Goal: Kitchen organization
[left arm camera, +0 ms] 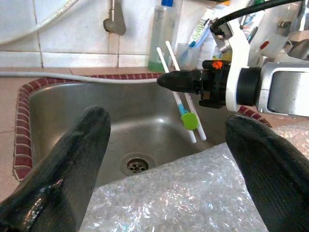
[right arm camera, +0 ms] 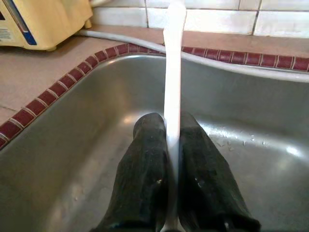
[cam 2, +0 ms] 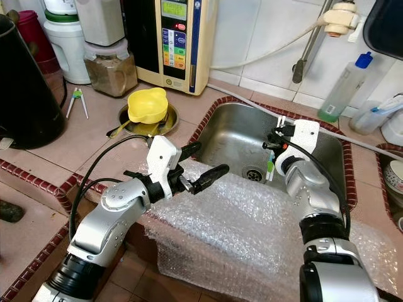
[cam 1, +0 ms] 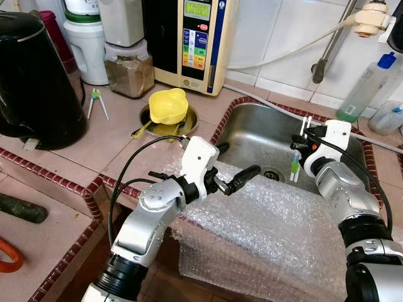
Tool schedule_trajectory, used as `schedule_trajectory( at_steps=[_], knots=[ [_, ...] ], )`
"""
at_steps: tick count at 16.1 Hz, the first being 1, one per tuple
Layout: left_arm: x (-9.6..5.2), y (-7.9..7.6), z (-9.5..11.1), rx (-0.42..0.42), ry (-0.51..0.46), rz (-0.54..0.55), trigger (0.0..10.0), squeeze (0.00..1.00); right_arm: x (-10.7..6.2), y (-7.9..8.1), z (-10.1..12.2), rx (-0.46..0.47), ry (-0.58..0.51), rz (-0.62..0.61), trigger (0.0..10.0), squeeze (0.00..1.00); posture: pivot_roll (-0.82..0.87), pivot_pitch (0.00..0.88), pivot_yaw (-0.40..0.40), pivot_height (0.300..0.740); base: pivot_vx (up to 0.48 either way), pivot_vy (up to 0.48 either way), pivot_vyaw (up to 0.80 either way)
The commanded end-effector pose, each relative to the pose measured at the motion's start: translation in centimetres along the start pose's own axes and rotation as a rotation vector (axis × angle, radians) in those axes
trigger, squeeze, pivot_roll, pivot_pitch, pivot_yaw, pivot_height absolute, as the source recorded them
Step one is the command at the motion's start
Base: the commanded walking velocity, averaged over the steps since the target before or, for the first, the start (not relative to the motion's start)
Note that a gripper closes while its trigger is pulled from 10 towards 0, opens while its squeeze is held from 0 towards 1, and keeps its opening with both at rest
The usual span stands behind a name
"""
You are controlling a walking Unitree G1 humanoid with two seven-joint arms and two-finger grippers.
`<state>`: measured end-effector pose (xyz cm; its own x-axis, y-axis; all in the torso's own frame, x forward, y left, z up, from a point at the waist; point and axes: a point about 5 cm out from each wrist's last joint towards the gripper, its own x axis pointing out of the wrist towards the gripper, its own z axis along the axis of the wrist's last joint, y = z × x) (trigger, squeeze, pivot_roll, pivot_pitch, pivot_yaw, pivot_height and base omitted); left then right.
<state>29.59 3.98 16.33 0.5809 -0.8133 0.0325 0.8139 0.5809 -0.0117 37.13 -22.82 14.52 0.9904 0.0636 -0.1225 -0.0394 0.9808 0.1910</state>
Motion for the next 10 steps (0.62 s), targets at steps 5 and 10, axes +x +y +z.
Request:
schedule_trajectory(
  at_steps=[5, 10],
  knots=[
    [0.2, -0.4, -0.3, 0.04, 0.048, -0.034, 10.0, 1.0, 0.0, -0.4, -1.5, -0.086, 0.027, -0.045, 10.0, 1.0, 0.02, 0.052, -0.048, 0.74, 0.0, 0.0, 0.0],
    [0.3, 0.5, 0.0, 0.065, 0.023, 0.042, 10.0, 1.0, -0.5, 1.6, -1.3, -0.141, -0.03, 0.073, 10.0, 1.0, 0.01, 0.058, -0.047, 0.74, 0.0, 0.0, 0.0]
  ],
)
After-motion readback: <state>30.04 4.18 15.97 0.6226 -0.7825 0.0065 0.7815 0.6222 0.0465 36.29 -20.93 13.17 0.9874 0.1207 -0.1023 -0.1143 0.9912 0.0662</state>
